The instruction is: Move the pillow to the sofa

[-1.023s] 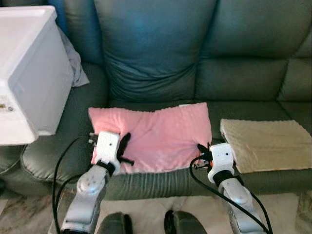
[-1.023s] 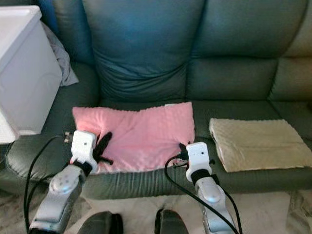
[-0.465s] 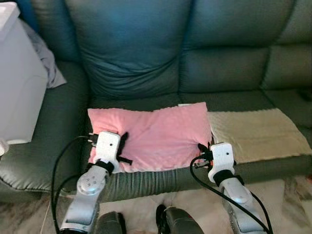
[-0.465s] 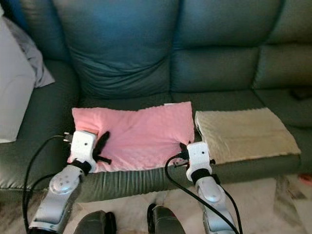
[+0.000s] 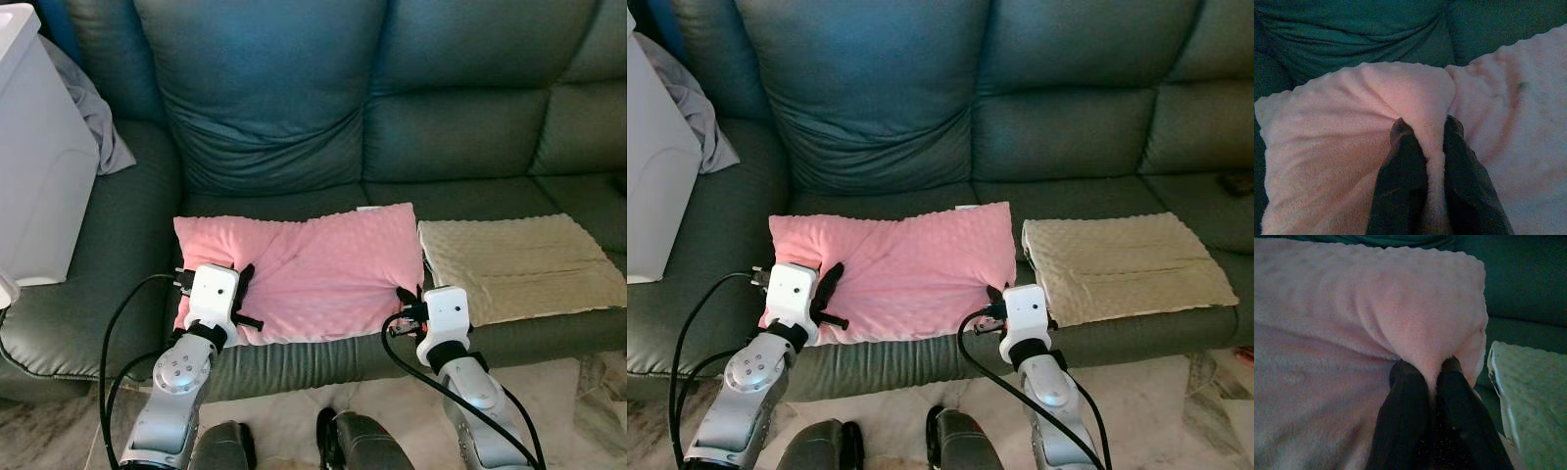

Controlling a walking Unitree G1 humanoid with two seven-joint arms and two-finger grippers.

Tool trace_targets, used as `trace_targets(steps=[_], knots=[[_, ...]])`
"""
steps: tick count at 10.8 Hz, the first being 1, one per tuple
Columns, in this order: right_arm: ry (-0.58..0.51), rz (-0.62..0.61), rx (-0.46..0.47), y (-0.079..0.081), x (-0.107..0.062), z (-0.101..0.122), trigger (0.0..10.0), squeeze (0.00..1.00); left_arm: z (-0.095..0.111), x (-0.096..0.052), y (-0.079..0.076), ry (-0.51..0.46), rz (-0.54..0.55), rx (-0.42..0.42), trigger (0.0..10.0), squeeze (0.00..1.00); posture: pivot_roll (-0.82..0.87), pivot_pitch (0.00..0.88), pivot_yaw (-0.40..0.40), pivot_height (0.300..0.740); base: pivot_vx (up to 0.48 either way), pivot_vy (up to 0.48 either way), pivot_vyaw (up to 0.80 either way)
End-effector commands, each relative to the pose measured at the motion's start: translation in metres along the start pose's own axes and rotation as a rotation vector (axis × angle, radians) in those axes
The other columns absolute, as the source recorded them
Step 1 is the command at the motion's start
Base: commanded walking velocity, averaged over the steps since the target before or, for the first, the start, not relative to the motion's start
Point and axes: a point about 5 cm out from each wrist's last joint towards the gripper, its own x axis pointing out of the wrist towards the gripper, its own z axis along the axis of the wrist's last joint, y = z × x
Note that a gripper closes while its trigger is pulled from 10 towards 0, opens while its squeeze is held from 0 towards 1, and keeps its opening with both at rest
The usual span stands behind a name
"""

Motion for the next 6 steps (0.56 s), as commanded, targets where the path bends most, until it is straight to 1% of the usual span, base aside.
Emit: trace_targets(steps=[1, 3, 6], knots=[[-0.026, -0.012, 0.009, -0.0032, -0.0016, 0.0051, 10.0, 0.0, 0.0034, -0.002, 0.0004, -0.019, 0.008, 0.017, 10.0, 0.0, -0.04, 0.174, -0.036, 0.695, 0.0, 0.0, 0.0], [-0.029, -0.008, 0.011, -0.003, -0.0013, 0.0056, 10.0, 0.0, 0.0045, -0.0009, 0.0017, -0.024, 0.027, 0.023, 10.0, 0.0, -0.04, 0.175, -0.036, 0.681, 0.0, 0.0, 0.0], [-0.033, -0.001, 0.015, -0.0027, -0.0006, 0.0061, 10.0, 0.0, 0.0049, 0.0002, 0.0018, -0.023, 0.025, 0.018, 10.0, 0.0, -0.04, 0.176, -0.037, 0.681, 0.0, 0.0, 0.0]])
